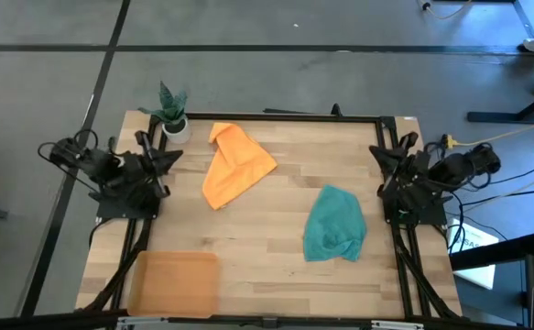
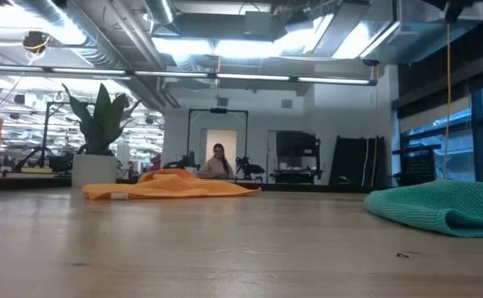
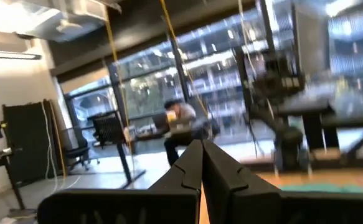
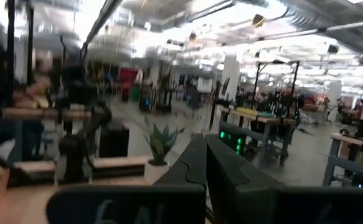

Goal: Roll microfiber towels into tight, uniform cylinder then place into a basket
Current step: Roll the orange microfiber towel

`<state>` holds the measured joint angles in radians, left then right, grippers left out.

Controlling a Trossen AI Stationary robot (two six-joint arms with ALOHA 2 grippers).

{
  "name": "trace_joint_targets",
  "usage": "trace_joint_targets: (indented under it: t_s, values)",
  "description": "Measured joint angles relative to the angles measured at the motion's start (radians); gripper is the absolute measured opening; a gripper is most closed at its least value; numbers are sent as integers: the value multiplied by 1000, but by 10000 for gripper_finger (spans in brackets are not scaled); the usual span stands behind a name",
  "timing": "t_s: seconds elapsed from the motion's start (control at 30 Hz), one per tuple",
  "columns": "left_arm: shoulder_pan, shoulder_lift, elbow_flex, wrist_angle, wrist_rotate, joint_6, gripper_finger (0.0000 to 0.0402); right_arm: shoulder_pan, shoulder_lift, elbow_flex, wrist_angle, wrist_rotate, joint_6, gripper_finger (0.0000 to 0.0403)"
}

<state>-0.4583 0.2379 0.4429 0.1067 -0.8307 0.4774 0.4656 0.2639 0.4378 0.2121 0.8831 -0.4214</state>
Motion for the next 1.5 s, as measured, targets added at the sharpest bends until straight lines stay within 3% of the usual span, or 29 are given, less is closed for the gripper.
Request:
trace_joint_targets:
  t_s: [0.23,0.37,0.47,0.63,0.83,0.93,1.2,1.33,1.5]
  values:
    - [0,275,189,-132,-215,-90,0,-6,232,259,-327,41,194,2]
    - [0,375,262,-233,-233,-197,0,-51,380,386,-474,38,356,2]
    - [2,432,312,-334,-228,-346,0,-109,477,481,-599,-26,461,2]
    - [48,503,413,-545,-74,-568,0,-247,602,623,-768,-241,618,2]
    - [143,592,508,-807,194,-799,0,-432,710,706,-823,-643,604,2]
    - [168,617,520,-863,298,-893,0,-500,777,722,-819,-763,601,2]
    - [172,624,520,-857,351,-916,0,-630,967,732,-807,-798,603,30]
    - [172,624,520,-857,351,-916,0,-675,1047,732,-793,-808,688,63]
    - [172,624,520,-857,351,-916,0,-714,1129,732,-767,-898,802,118]
